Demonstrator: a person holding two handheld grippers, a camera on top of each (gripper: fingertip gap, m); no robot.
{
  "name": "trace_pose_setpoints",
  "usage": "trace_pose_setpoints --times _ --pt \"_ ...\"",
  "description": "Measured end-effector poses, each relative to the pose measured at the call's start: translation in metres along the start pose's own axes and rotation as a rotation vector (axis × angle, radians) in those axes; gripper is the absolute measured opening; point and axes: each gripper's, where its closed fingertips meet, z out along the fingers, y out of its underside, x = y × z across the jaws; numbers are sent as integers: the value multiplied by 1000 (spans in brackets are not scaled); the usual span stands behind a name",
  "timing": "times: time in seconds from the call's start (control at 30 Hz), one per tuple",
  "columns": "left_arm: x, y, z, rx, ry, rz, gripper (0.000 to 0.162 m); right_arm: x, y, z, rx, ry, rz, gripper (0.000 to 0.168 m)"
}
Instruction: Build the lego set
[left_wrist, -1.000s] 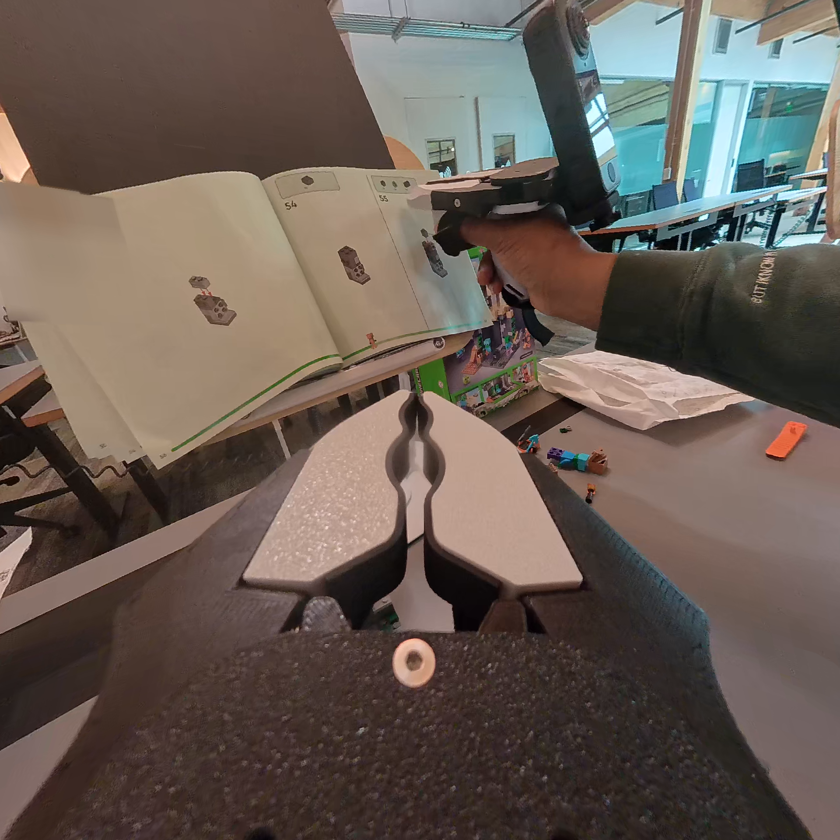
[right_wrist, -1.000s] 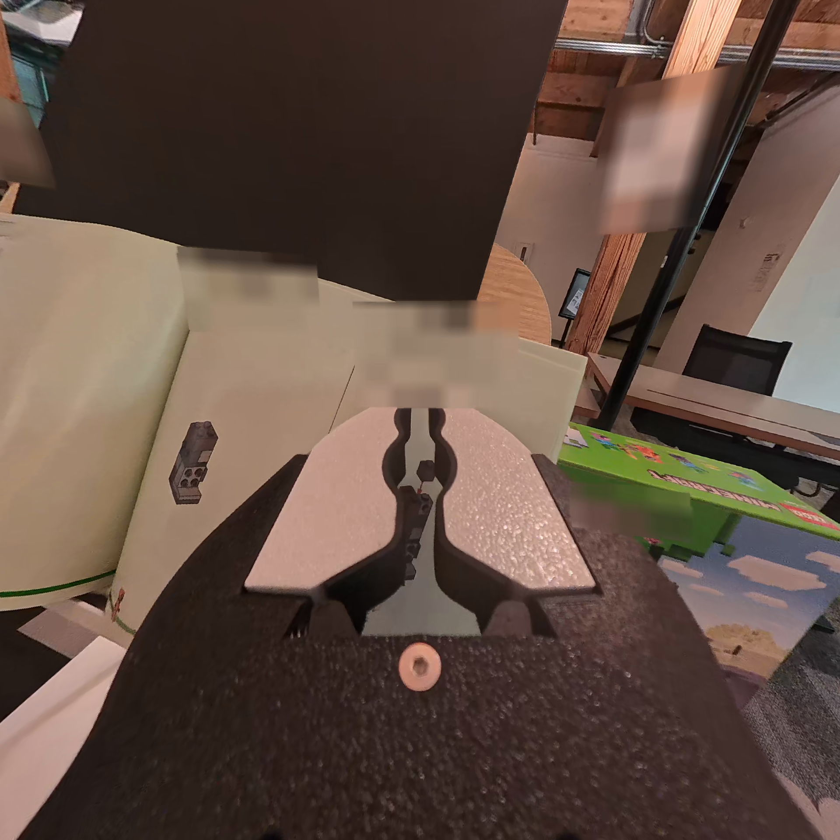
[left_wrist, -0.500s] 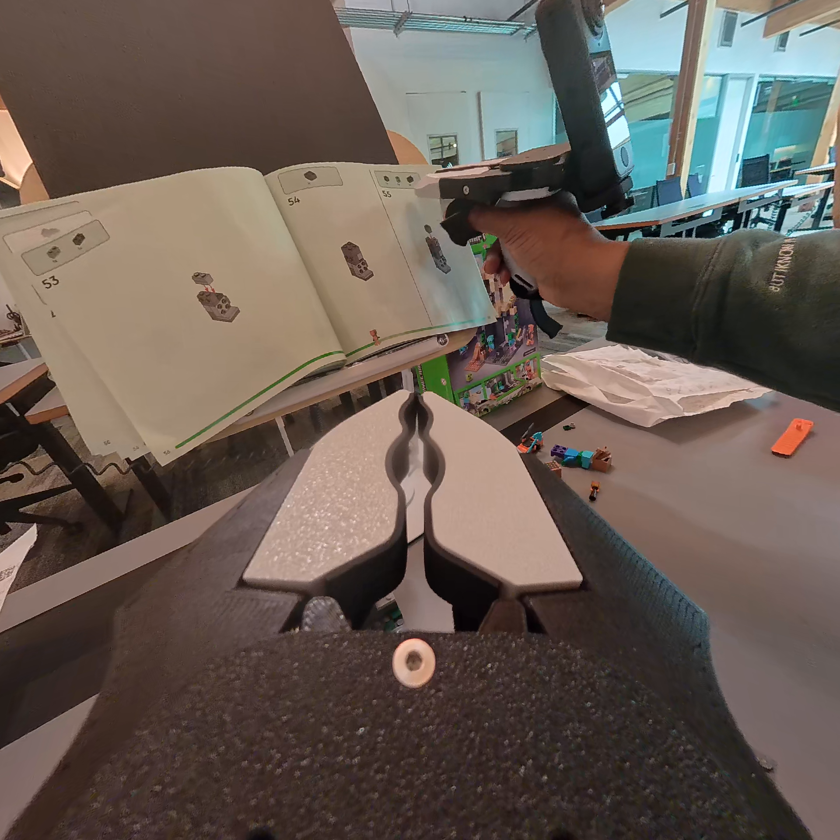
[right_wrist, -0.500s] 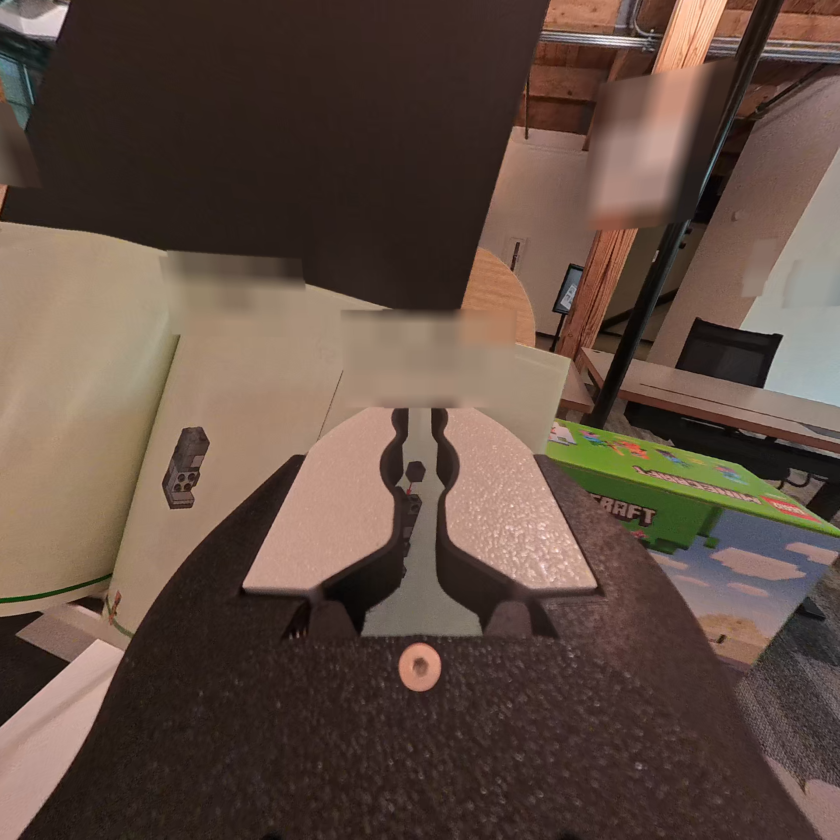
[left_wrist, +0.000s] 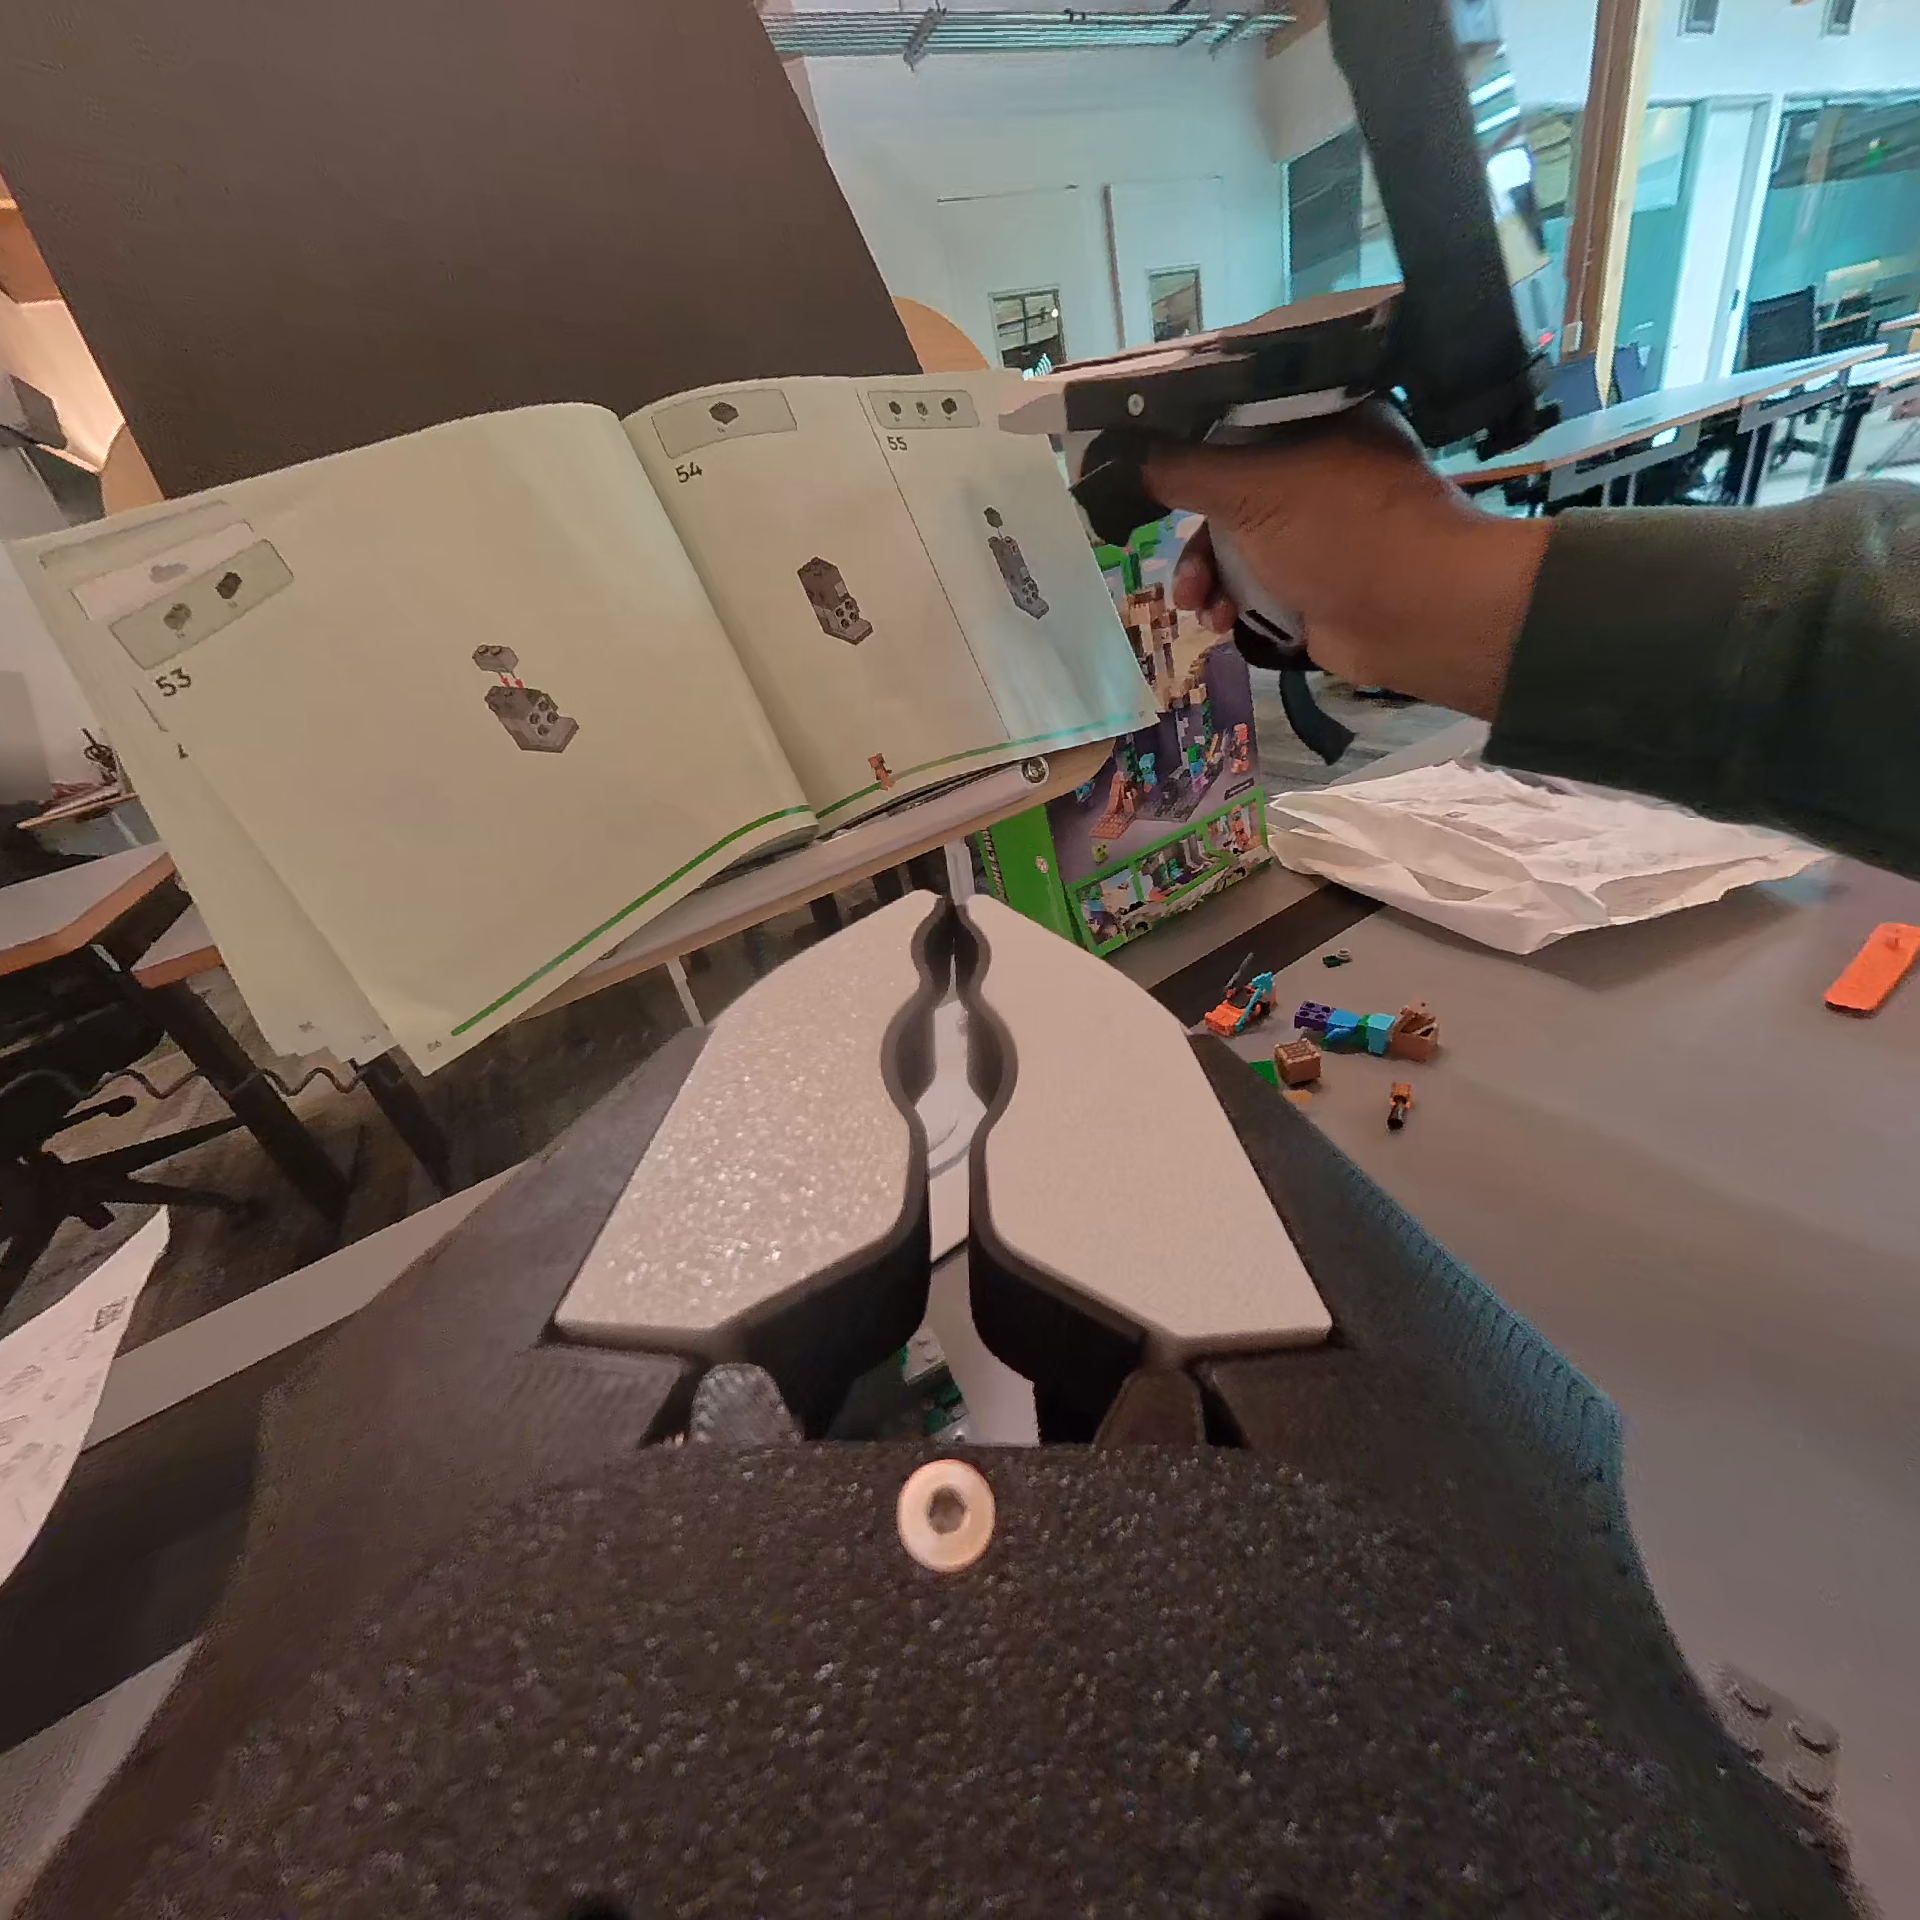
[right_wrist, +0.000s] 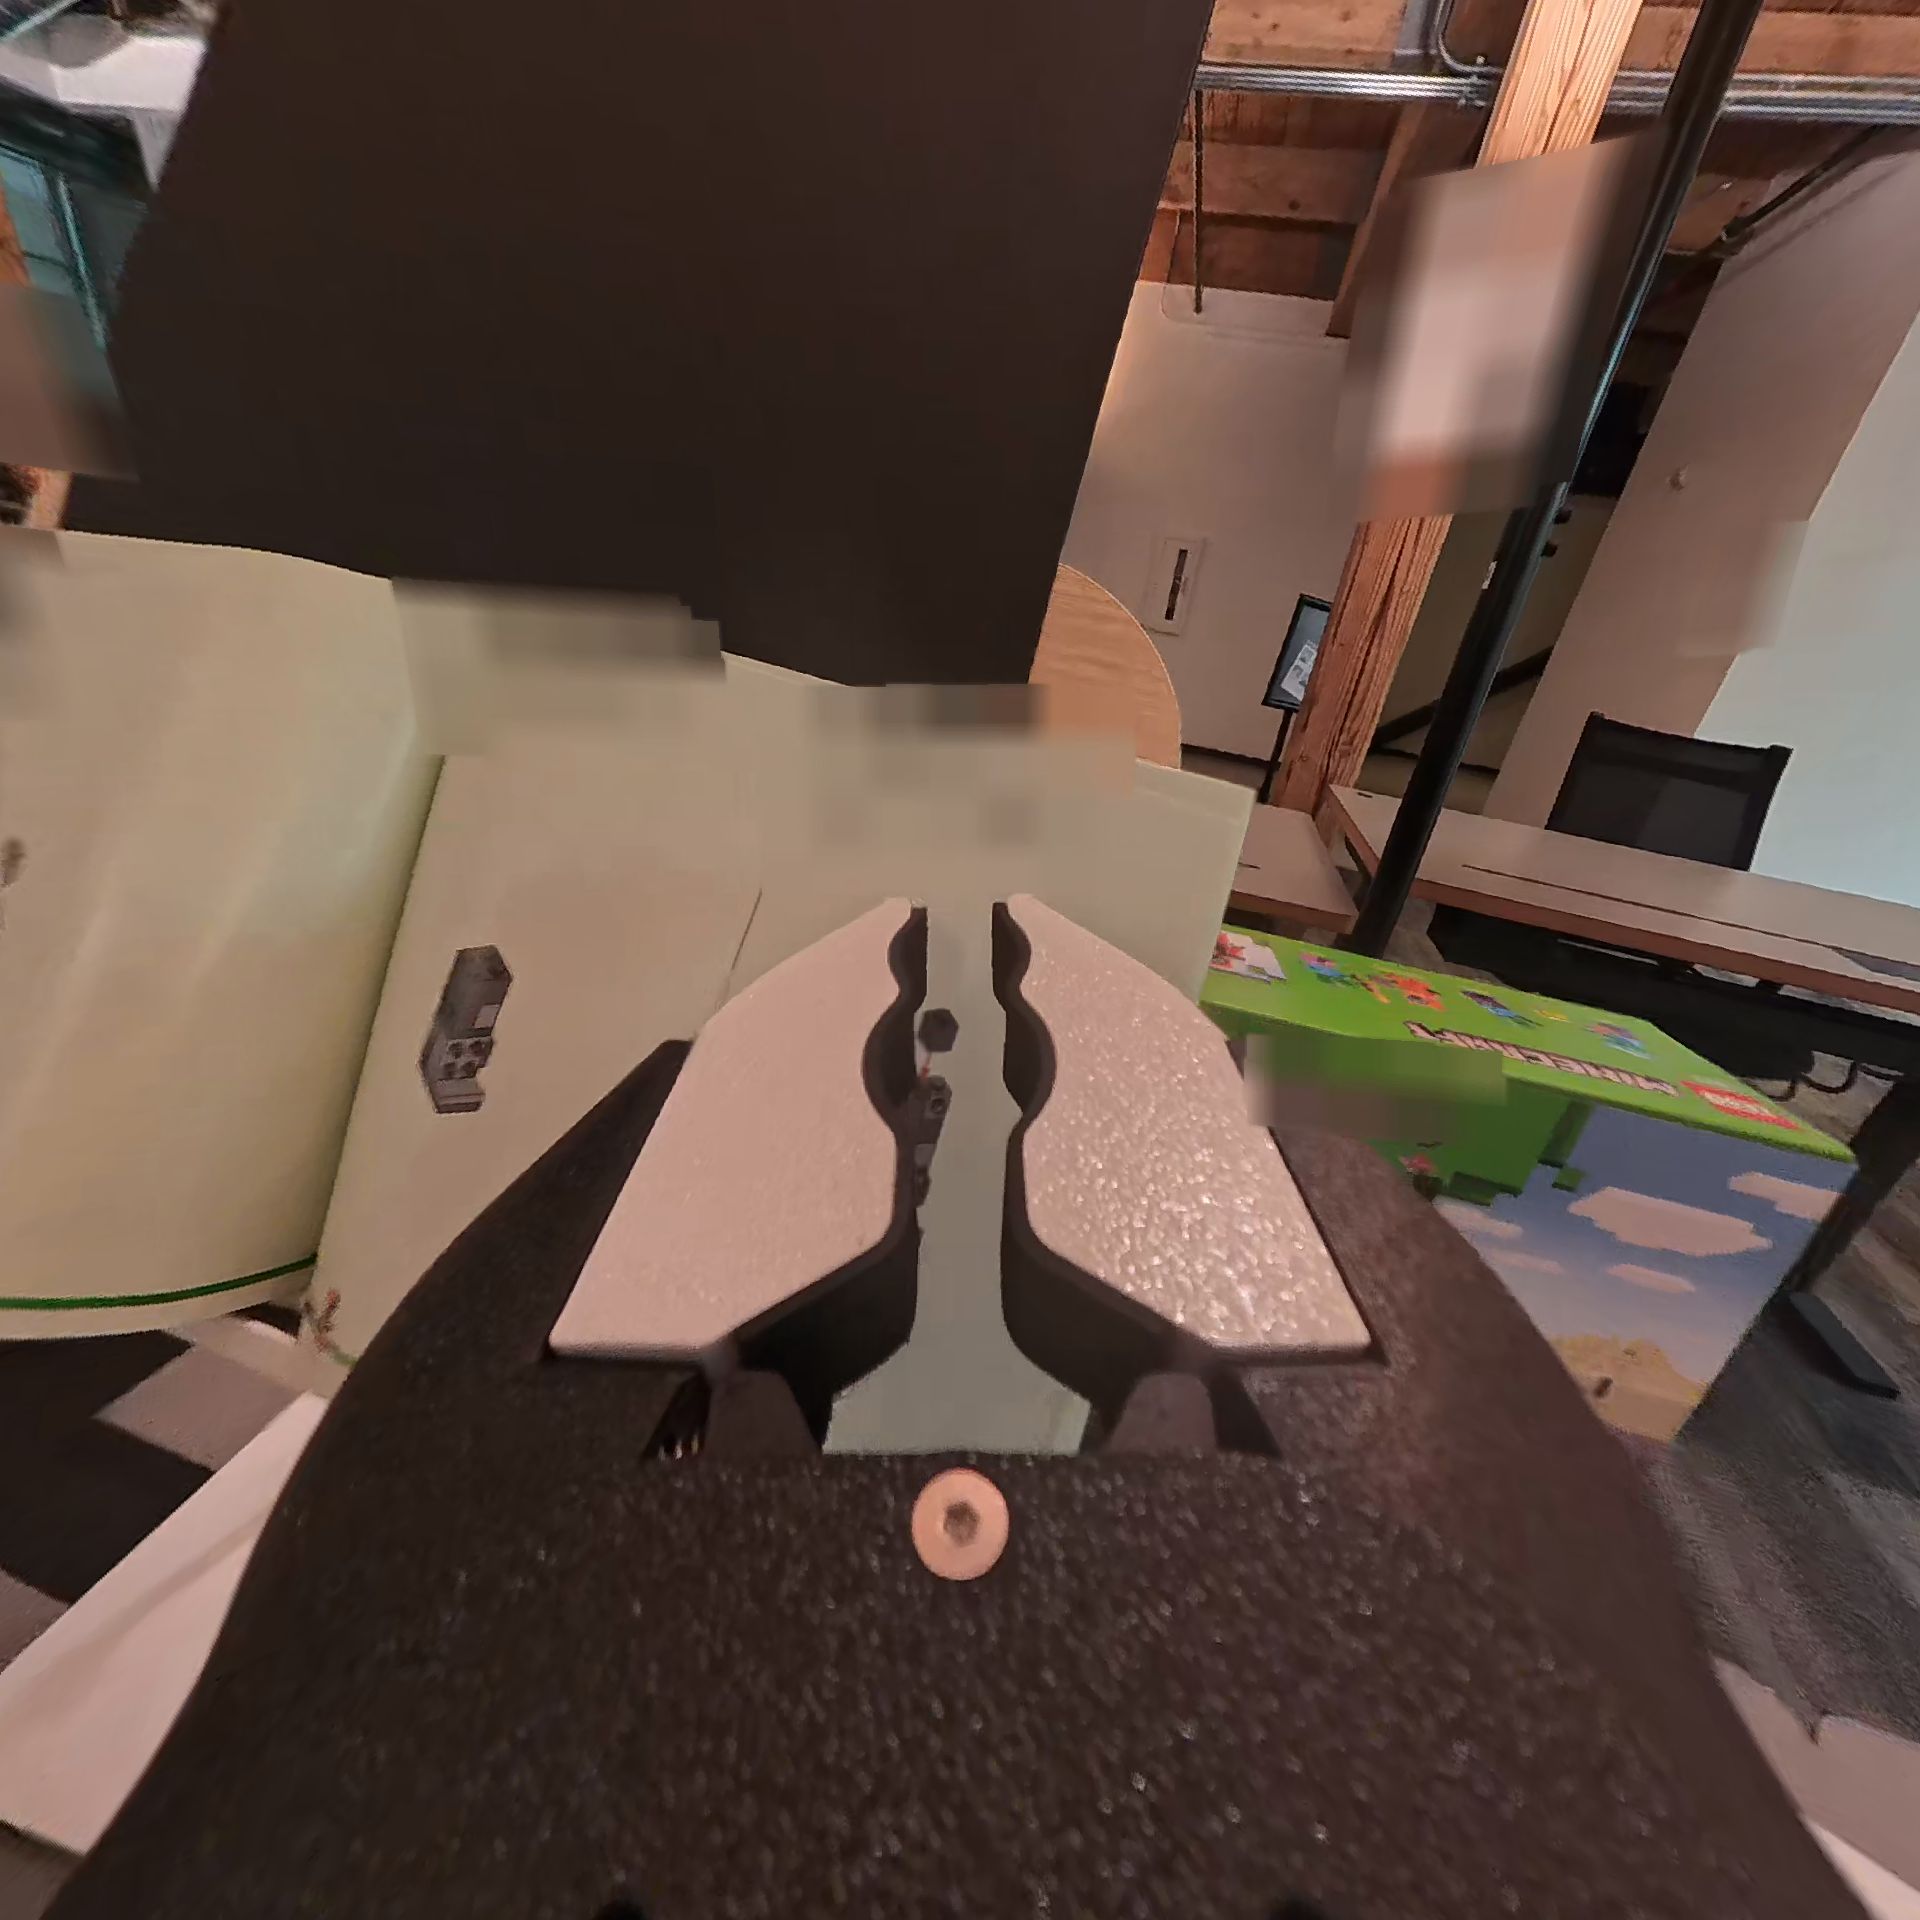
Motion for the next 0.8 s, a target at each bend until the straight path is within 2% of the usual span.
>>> trace_pose_setpoints --times 0.2,0.33,0.53,0.63,0.8 --pt "-1 11 3 -30 7 -27 0 -36 3 -50 19 -92 183 10" --pt "-5 32 6 -78 -8 -39 0 -79 11 -101 6 -188 191 11" --pt "-19 28 -1 -80 -36 -59 0 -157 59 -196 -123 -410 224 5" --pt "-14 35 -5 -103 -31 -40 0 -178 82 -235 -138 -462 223 5" --pt "1 46 -8 -152 -4 -35 0 -184 92 -251 -132 -529 265 3"
